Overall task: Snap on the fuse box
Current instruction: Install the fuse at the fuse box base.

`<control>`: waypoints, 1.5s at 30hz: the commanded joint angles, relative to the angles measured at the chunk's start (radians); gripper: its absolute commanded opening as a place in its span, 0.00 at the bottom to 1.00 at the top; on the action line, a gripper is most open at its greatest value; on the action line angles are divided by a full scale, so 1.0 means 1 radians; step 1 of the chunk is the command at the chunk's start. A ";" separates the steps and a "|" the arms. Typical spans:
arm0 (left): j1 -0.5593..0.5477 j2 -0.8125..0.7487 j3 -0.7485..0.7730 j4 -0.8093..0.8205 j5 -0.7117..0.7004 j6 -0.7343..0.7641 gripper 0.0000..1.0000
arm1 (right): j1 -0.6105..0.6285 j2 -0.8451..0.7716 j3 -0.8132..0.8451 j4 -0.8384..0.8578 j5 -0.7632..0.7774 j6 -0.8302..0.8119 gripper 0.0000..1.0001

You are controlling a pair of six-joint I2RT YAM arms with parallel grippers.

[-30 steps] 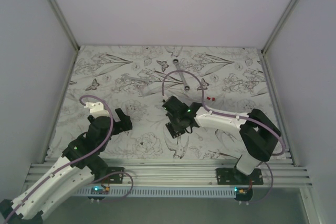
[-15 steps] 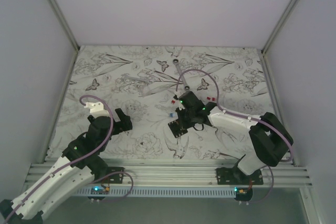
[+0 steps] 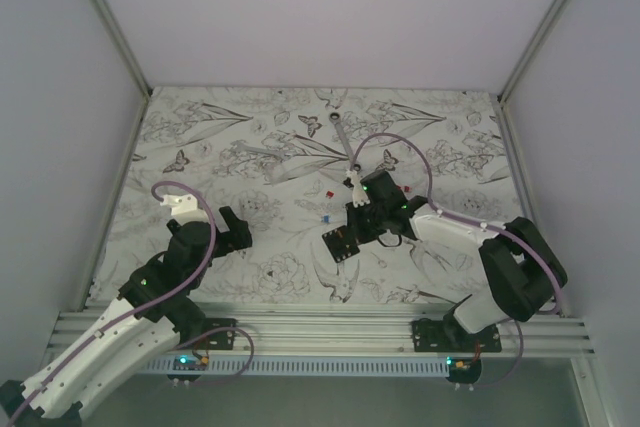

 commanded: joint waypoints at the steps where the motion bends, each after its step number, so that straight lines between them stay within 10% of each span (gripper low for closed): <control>1: 0.006 -0.005 -0.015 -0.017 -0.021 0.002 1.00 | -0.027 0.008 -0.053 0.000 0.000 -0.044 0.00; 45: 0.006 0.002 -0.014 -0.015 -0.026 0.002 1.00 | 0.036 -0.100 -0.007 -0.029 0.125 -0.020 0.00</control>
